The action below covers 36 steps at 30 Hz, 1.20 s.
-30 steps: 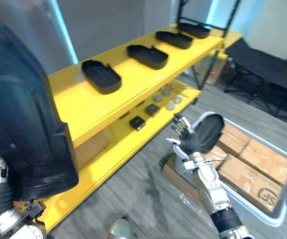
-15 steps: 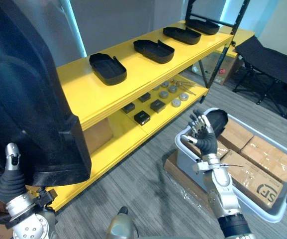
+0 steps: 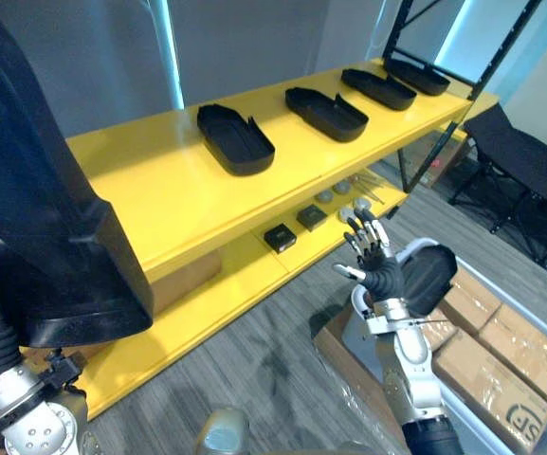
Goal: Walk over and take plastic housings, then place them on the shelf
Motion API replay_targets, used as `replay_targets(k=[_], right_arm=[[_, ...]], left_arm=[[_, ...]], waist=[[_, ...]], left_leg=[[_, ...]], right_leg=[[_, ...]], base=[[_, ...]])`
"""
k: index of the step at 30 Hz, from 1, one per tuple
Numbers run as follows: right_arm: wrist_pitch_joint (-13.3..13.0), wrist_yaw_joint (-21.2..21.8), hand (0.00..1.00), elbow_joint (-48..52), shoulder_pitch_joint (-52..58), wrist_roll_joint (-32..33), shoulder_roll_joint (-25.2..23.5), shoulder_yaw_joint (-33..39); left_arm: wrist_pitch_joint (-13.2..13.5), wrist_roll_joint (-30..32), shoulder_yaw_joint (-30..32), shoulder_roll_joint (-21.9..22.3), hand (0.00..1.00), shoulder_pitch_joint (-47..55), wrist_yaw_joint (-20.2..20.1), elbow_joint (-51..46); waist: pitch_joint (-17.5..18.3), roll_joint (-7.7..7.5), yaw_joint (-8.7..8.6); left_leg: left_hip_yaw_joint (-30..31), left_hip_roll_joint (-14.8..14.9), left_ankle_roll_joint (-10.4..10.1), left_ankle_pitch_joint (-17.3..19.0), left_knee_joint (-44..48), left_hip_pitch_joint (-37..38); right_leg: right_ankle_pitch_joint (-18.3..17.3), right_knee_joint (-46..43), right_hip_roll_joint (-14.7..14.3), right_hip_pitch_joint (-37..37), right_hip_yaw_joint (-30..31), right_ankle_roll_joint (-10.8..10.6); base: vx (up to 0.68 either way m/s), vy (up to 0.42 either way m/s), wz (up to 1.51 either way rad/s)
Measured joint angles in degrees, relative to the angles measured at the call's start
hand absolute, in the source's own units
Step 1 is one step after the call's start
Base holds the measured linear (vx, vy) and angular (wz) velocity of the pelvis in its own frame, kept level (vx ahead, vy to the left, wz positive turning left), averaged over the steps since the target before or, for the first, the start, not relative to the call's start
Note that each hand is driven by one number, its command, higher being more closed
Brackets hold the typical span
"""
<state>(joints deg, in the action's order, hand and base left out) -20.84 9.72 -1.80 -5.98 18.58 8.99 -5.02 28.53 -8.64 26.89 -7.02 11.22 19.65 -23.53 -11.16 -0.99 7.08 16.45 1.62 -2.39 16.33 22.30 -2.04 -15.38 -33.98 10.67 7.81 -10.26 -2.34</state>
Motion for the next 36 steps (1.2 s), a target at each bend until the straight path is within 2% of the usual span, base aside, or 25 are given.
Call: replay_targets(k=[2,3,4,5,6,7,8,9,10,11,12,13,14,15,18,20,24,27,30,32,33,34,35,36], right_arm=[[-0.27,-0.01,0.0,1.75,-0.54,0.42,2.21,0.6],[-0.25,-0.02,0.0,3.05,-0.62,0.87,2.76,1.03],[-0.22,-0.41,0.0,5.13,-0.56,0.92,2.75,1.11],[-0.2,-0.56,0.0,6.57,-0.48,0.96,2.91,1.22],[-0.11,-0.55,0.0,8.22,-0.43,1.01,3.53,1.49],[0.15,-0.51,0.0,10.26,-0.54,1.09,4.17,2.11],[0.45,-0.5,0.0,10.75,-0.47,1.2,4.48,2.96],[1.1,-0.4,0.0,10.95,-0.33,1.38,4.72,5.21],[1.31,-0.4,0.0,11.35,-0.21,1.41,4.88,6.94],[1.51,-0.88,0.0,12.23,0.18,1.37,5.29,10.91],[1.49,-0.68,0.0,12.57,0.21,1.59,5.49,12.99],[1.46,-0.55,0.0,12.71,0.22,1.67,5.68,14.02],[1.35,0.08,0.0,12.91,-0.15,2.03,6.05,14.61],[0.64,1.5,0.0,14.51,0.26,2.92,5.45,14.54],[-0.18,3.43,0.0,14.66,0.5,5.49,4.08,12.84],[-0.51,4.19,0.0,14.66,1.1,6.6,2.36,10.49],[-1.48,3.91,0.0,14.4,1.83,6.26,-1.74,3.63],[-1.48,2.61,0.0,12.55,1.81,4.91,-3.02,1.21],[-1.43,-2.51,0.0,9.56,2.1,3.13,-4.02,1.08],[-1.43,-5.17,0.0,9.59,4.38,2.43,-4.52,0.79],[-1.42,-6.1,0.0,9.64,6.01,2.08,-4.91,0.71],[-1.29,-6.14,0.0,9.77,7.27,1.12,-5.95,0.7],[-1.25,-6.13,0.0,9.88,7.54,0.91,-6.2,0.72],[-0.97,-6.11,0.0,10.74,8.84,0.84,-6.8,0.78]], left_arm=[[-0.16,-0.09,-1.31,-0.58,1.0,-4.03,0.25,2.48],[-0.82,-0.09,-2.67,-0.77,1.0,-5.62,0.59,3.53],[-1.14,-0.09,-4.28,-0.99,1.0,-5.54,0.78,3.56],[-1.14,-0.05,-5.27,-0.77,1.0,-5.31,0.79,3.56],[-1.19,0.03,-6.86,0.98,1.0,-4.16,0.74,3.15],[-1.29,0.04,-8.92,2.66,1.0,-2.87,0.66,2.2],[-1.32,0.03,-10.31,3.59,1.0,-2.7,0.3,2.18],[-1.42,0.05,-12.35,4.32,1.0,-3.09,-0.71,2.2],[-1.44,0.09,-13.25,4.61,1.0,-3.64,-1.5,2.24],[-1.42,0.08,-15.03,5.43,1.0,-5.0,-3.81,2.28],[-1.35,0.08,-16.1,5.33,1.0,-5.41,-4.61,2.29],[-1.23,0.06,-16.72,5.26,1.0,-5.57,-4.95,2.29],[-0.81,0.03,-17.07,5.1,1.0,-5.84,-5.16,2.24],[-0.79,0.0,-16.67,4.54,1.0,-6.9,-4.93,2.61],[-2.39,0.14,-16.91,5.09,1.0,-6.37,-3.98,3.89],[-3.56,0.17,-16.85,5.04,1.0,-6.25,-3.52,4.52],[-4.17,1.88,-16.54,5.01,1.0,-5.73,-3.48,4.75],[-4.47,2.5,-16.32,5.01,1.0,-5.18,-3.9,4.75],[-5.04,2.23,-16.24,4.89,1.0,-5.2,-5.67,4.74],[-5.25,2.11,-16.51,4.87,1.0,-5.21,-7.71,4.75],[-5.24,1.9,-16.61,4.69,1.0,-5.29,-8.85,4.65],[-5.28,1.51,-16.97,3.58,1.0,-5.36,-9.45,4.6],[-5.29,1.13,-17.06,3.21,1.0,-5.5,-9.52,4.67],[-5.36,-0.11,-17.54,2.16,1.0,-6.6,-9.76,5.37]], waist=[[-0.28,0.7,-1.63],[-0.09,0.39,-2.57],[0.62,-0.82,-3.36],[1.11,-1.44,-3.44],[1.91,-0.01,-3.16],[2.48,1.05,-3.09],[2.58,1.22,-3.53],[2.65,1.24,-5.15],[2.59,1.19,-6.16],[2.9,1.75,-7.55],[2.98,1.86,-8.11],[2.97,1.95,-8.36],[3.02,2.07,-8.18],[3.4,0.57,-8.05],[2.99,1.89,-7.9],[3.05,2.02,-7.96],[2.93,1.52,-7.75],[2.93,1.04,-7.32],[2.88,1.03,-6.98],[2.42,1.29,-7.01],[2.39,1.33,-7.11],[1.46,1.82,-7.99],[1.34,1.89,-8.18],[1.31,1.43,-9.34]], left_leg=[[3.89,-0.04,-0.56,0.57,0.07,-0.06],[6.52,-0.16,-1.51,1.12,0.1,-0.04],[8.5,-0.62,-3.19,2.19,-0.24,0.05],[9.42,-0.47,-4.12,2.81,-0.36,0.19],[8.63,1.64,-4.47,2.56,-0.77,0.12],[3.67,4.06,-4.84,0.32,-1.1,-0.28],[-1.07,5.76,-4.29,-2.19,-2.59,-0.09],[-9.01,7.73,-2.47,-5.08,-4.71,0.06],[-14.31,8.99,-1.49,-5.8,-5.15,-0.03],[-26.06,11.69,0.24,-9.93,-7.48,0.71],[-30.56,11.86,-0.71,-12.55,-9.9,2.35],[-32.48,11.82,-1.12,-14.17,-11.73,3.3],[-32.77,11.4,-2.17,-16.22,-14.18,4.16],[-32.3,9.5,-3.7,-16.28,-16.95,5.06],[-32.76,9.58,-6.01,-17.18,-20.2,6.98],[-32.97,8.7,-6.23,-17.32,-21.5,8.55],[-33.0,7.17,-5.57,-17.1,-22.26,8.43],[-32.29,5.32,-4.55,-17.13,-22.45,8.0],[-31.17,2.94,-3.37,-17.14,-22.95,8.21],[-31.16,2.4,-2.48,-17.05,-23.87,9.43],[-31.32,2.42,-1.82,-16.61,-24.0,9.83],[-31.09,3.48,-0.72,-15.91,-23.89,10.02],[-30.89,4.09,-0.7,-15.91,-23.96,9.93],[-29.54,5.29,-0.89,-16.02,-23.81,8.52]], right_leg=[[0.8,6.63,-3.02,2.05,7.33,-0.97],[2.45,11.9,-4.65,2.3,12.82,-2.42],[6.87,14.56,-4.69,2.12,15.74,-3.67],[8.7,13.35,-4.7,2.06,15.42,-6.38],[7.16,11.79,-5.56,1.99,12.81,-4.58],[5.98,11.25,-5.72,0.73,9.32,-3.05],[5.64,11.66,-5.12,-1.07,6.39,-2.48],[5.29,13.58,-3.96,-4.8,1.34,-1.86],[5.1,14.66,-3.59,-6.82,-1.45,-1.53],[4.71,15.37,-2.96,-10.28,-6.98,-0.87],[4.31,13.79,-2.33,-10.93,-9.1,-0.25],[4.25,11.25,-1.67,-10.32,-9.99,-0.21],[3.08,8.37,-0.45,-7.94,-9.91,0.35],[1.24,13.43,0.33,-10.29,-9.77,-2.49],[1.78,14.2,-0.06,-11.05,-10.13,-2.44],[2.57,15.87,0.04,-12.53,-10.03,-3.17],[6.33,21.71,0.44,-14.94,-10.28,-4.89],[7.13,22.58,1.83,-15.48,-11.25,-5.84],[7.63,21.54,4.04,-15.89,-11.89,-6.45],[8.27,18.14,5.02,-15.18,-11.56,-5.2],[8.76,15.37,4.88,-13.64,-10.69,-3.91],[7.79,13.65,3.1,-11.8,-6.52,-2.13],[6.87,13.93,2.16,-11.57,-4.97,-2.13],[5.85,18.82,-2.56,-11.5,-0.88,-1.72]], base=[[0.25,-0.219,1.27],[0.33,-0.378,1.7],[0.29,-0.38,1.53],[0.25,-0.332,1.21],[0.31,-0.371,0.99],[0.29,-0.339,1.17],[0.32,-0.391,1.72],[0.18,-0.258,1.77],[0.24,-0.325,2.37],[0.17,-0.223,2.04],[0.14,-0.177,1.76],[0.03,-0.065,0.95],[0.02,-0.076,0.74],[0.02,-0.085,0.58],[0.02,-0.027,0.13],[0.0,0.068,-0.07],[0.01,0.095,0.01],[0.01,0.079,0.22],[0.01,0.139,0.26],[0.0,0.12,0.06],[-0.03,0.119,-0.14],[-0.04,0.089,-0.15],[-0.05,-0.048,0.1],[-0.05,-0.101,0.31]])
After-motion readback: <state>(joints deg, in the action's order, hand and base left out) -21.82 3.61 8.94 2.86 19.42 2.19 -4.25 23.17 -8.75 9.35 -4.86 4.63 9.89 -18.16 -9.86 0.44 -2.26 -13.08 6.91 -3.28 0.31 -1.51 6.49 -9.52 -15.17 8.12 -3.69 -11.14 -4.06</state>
